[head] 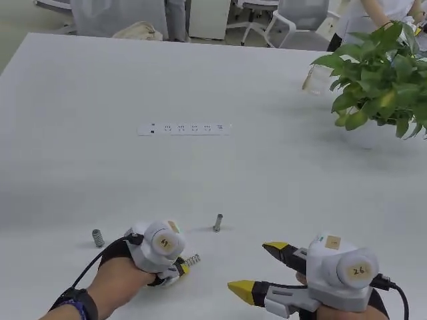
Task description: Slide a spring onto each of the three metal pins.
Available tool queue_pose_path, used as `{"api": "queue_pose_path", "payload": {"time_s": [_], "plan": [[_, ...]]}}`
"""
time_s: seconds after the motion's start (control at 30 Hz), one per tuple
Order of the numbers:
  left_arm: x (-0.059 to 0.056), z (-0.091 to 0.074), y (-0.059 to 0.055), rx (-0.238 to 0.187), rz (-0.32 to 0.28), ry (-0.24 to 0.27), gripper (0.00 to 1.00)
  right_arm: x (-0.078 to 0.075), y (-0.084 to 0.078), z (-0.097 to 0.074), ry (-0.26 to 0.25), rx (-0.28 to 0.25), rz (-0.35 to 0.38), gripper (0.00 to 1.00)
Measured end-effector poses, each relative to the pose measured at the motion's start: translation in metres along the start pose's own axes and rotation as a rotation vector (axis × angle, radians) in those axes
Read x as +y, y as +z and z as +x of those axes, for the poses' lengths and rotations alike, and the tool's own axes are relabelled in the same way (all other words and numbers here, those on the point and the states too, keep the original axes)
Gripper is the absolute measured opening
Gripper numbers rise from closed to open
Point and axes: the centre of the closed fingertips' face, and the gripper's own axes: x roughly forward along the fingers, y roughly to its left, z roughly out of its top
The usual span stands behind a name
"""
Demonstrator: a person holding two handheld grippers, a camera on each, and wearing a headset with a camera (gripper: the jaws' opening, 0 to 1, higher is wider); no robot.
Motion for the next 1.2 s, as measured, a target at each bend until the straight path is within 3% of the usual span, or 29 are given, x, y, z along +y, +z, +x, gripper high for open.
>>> {"api": "queue_pose_path", "payload": {"time_s": [0.23, 0.33, 0.6, 0.7, 1.2], "plan": [[0.001, -0.018, -0.010, -0.008, -0.007, 0.007, 0.02, 0.004, -0.002, 0.002, 0.011, 0.001, 0.002, 0.63], [0.000, -0.028, -0.011, -0.045, -0.052, 0.004, 0.02, 0.008, -0.004, 0.003, 0.029, 0.005, -0.003, 0.64], [-0.006, -0.049, -0.024, -0.052, -0.045, 0.001, 0.02, 0.019, -0.006, 0.007, 0.062, 0.013, -0.011, 0.63], [-0.008, -0.060, -0.024, -0.076, -0.065, 0.001, 0.02, 0.020, -0.006, 0.008, 0.069, 0.012, -0.011, 0.63], [-0.007, -0.096, -0.024, -0.122, -0.051, 0.048, 0.02, 0.028, -0.003, 0.014, 0.099, 0.013, -0.021, 0.62]]}}
